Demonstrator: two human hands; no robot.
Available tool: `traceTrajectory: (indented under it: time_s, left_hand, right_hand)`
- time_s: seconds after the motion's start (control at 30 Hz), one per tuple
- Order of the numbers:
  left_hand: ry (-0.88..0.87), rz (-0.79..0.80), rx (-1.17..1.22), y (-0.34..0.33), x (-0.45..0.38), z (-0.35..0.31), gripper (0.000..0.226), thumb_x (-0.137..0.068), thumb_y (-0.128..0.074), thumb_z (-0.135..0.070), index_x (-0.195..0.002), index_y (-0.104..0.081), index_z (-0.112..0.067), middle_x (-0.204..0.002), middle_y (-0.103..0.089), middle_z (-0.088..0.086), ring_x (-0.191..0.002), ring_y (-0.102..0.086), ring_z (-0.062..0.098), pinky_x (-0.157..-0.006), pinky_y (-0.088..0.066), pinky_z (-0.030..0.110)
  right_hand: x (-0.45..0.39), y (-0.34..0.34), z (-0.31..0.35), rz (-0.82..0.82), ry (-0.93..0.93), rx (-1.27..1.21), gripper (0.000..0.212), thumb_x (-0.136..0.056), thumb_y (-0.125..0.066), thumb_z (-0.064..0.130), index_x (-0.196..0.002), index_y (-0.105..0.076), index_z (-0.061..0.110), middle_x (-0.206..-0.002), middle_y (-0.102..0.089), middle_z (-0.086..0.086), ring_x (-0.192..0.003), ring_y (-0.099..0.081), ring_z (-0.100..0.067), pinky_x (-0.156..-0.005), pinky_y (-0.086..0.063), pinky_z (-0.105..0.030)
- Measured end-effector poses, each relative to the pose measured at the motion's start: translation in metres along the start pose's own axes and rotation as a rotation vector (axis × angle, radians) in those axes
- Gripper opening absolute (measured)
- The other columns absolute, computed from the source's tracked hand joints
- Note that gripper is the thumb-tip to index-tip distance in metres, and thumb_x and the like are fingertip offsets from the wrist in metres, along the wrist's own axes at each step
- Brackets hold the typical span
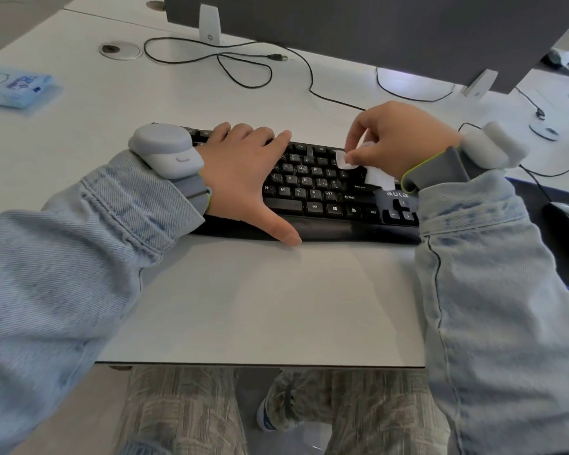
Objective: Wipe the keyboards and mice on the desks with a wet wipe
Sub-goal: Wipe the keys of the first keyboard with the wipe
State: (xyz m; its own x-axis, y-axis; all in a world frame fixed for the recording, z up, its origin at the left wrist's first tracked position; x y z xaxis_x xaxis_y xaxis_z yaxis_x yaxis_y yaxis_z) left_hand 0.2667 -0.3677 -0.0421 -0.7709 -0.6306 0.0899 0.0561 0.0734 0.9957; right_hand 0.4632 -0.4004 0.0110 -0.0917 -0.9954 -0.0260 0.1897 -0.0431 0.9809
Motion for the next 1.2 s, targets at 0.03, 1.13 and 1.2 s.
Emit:
traceTrajectory:
  time_s: [0.03, 1.13, 1.2]
  left_hand:
    - [0.001, 0.001, -0.001, 0.000, 0.000, 0.000, 0.157, -0.034, -0.036, -0.107, -0.159, 0.000, -0.017, -0.155, -0.028, 0.000, -0.142, -0.025, 0.026, -0.121, -0.014, 0.044]
    - [-0.013, -0.034, 0.013, 0.000, -0.002, -0.001, 0.158, -0.035, -0.038, -0.107, -0.159, -0.003, -0.015, -0.147, -0.036, 0.002, -0.135, -0.033, 0.027, -0.118, -0.020, 0.041]
    - [-0.012, -0.032, 0.017, 0.000, -0.003, -0.002, 0.159, -0.034, -0.036, -0.107, -0.159, -0.003, -0.015, -0.145, -0.038, 0.002, -0.134, -0.034, 0.027, -0.117, -0.021, 0.041]
  right_hand:
    - [0.000, 0.000, 0.002, 0.002, 0.008, -0.010, 0.003, -0.079, -0.071, 0.027, -0.081, -0.069, 0.026, -0.077, -0.063, 0.007, -0.061, -0.052, -0.004, -0.054, -0.034, -0.021]
    - [-0.009, -0.010, 0.044, -0.194, 0.198, 0.056, 0.006, -0.085, -0.063, 0.025, -0.084, -0.065, 0.019, -0.084, -0.056, 0.007, -0.081, -0.051, -0.013, -0.070, -0.034, -0.022]
    - [-0.007, -0.011, 0.048, -0.190, 0.223, 0.040, 0.007, -0.085, -0.064, 0.026, -0.085, -0.066, 0.019, -0.084, -0.057, 0.007, -0.080, -0.050, -0.011, -0.069, -0.033, -0.022]
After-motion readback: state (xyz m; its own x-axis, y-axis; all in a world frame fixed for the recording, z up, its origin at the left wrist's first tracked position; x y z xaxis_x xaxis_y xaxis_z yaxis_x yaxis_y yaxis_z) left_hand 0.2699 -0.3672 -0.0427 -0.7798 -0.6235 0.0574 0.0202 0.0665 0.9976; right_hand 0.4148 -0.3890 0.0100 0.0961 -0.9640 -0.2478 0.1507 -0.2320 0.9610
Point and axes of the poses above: each hand's wrist, its own x-axis away from the middle knuckle, its own y-axis out of the back of the hand, z = x × y, the point moved 5 cm from there along -x, towards the middle knuckle
